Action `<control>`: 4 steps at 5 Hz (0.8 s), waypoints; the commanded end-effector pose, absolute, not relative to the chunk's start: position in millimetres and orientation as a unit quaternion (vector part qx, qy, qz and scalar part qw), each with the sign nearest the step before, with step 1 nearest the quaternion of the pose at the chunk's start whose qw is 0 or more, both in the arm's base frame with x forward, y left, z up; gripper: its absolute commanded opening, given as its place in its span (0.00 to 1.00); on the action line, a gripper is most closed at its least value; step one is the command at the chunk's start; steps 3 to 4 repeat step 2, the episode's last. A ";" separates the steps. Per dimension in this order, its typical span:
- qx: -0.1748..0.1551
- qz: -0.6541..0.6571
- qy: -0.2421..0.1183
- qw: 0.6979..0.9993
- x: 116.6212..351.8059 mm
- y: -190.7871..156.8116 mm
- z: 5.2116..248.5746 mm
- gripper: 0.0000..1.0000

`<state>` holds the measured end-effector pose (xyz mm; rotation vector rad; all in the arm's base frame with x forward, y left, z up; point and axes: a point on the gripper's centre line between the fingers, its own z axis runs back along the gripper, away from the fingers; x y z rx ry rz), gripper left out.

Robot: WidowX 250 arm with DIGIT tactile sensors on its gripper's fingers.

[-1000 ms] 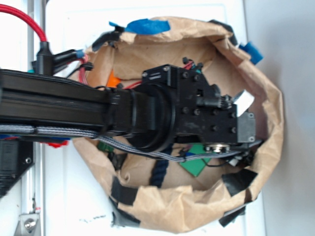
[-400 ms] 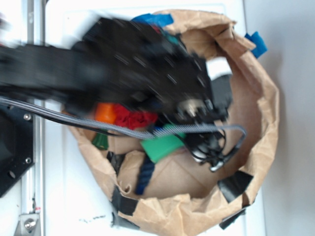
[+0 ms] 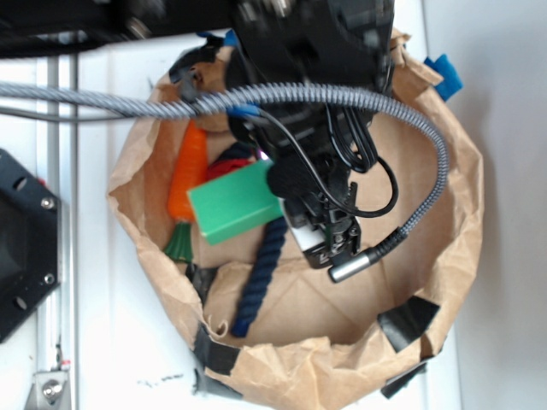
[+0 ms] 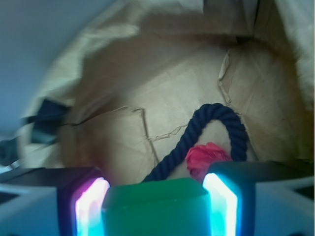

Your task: Grab the green block.

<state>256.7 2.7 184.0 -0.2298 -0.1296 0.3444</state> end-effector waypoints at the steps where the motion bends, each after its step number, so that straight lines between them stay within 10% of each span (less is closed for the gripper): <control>1: -0.072 0.180 -0.137 0.971 248.0 1.5 225.4 0.00; 4: -0.068 0.181 -0.136 0.972 246.6 -2.8 218.4 0.00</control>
